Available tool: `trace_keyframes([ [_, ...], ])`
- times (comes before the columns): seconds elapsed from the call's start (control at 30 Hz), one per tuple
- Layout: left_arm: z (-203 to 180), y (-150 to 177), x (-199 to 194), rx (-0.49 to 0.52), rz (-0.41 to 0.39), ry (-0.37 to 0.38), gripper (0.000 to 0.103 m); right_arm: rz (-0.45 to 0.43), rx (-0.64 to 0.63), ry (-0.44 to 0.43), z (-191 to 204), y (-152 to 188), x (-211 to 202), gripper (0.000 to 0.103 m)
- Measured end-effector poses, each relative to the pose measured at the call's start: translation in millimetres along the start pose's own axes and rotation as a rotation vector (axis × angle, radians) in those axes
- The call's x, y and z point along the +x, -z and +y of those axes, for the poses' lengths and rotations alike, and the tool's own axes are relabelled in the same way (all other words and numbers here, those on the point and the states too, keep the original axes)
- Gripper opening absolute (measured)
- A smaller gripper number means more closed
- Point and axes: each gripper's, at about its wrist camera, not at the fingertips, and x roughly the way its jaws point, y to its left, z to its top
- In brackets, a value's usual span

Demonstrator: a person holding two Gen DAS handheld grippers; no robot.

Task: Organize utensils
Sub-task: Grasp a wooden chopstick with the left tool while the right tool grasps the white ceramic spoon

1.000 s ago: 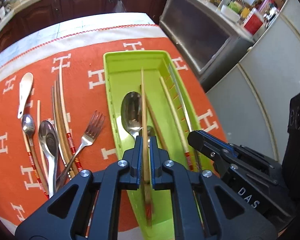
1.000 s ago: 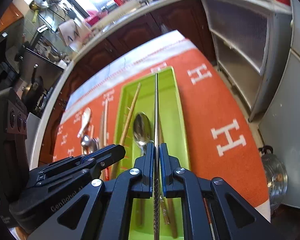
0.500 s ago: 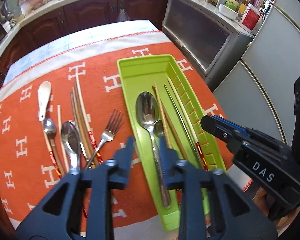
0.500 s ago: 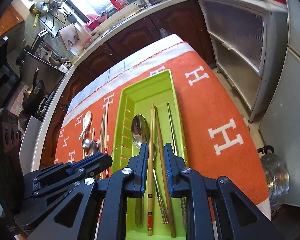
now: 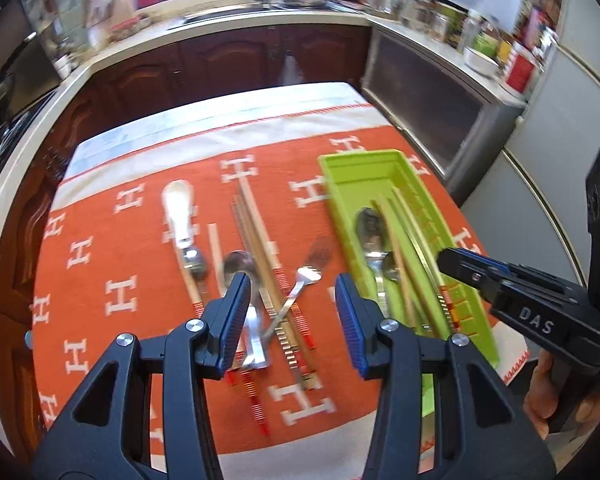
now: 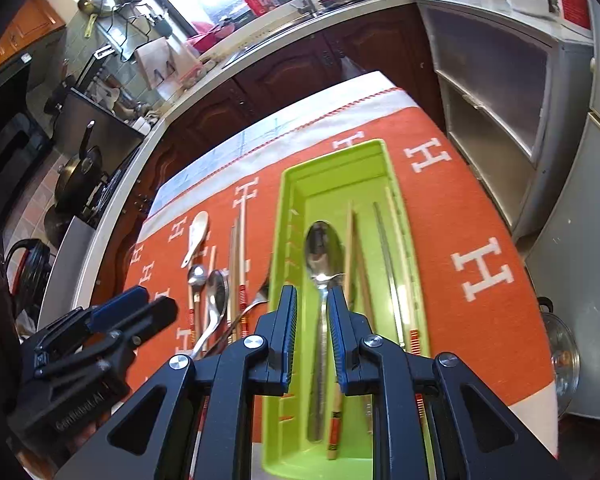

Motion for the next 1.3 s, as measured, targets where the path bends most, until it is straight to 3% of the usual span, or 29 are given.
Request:
trace_keyframes([
  [0.07, 20, 2, -5, -0.043, -0.002, -0.010, 0.041, 0.004, -0.013, -0.002, 11, 2, 2, 0.023],
  [0.53, 116, 17, -6, -0.193, -0.012, -0.062, 0.041, 0.087, -0.116, -0.031, 85, 8, 35, 0.024],
  [0.8, 154, 24, 50, -0.296, 0.085, 0.023, 0.041, 0.134, -0.153, -0.052, 124, -9, 76, 0.024],
  [1.07, 170, 11, 114, -0.350, 0.134, 0.107, 0.041, 0.189, -0.145, -0.083, 143, -50, 137, 0.024],
  [1.3, 173, -6, 153, -0.340, 0.142, 0.083, 0.039, 0.253, -0.103, -0.106, 144, -74, 189, 0.024],
])
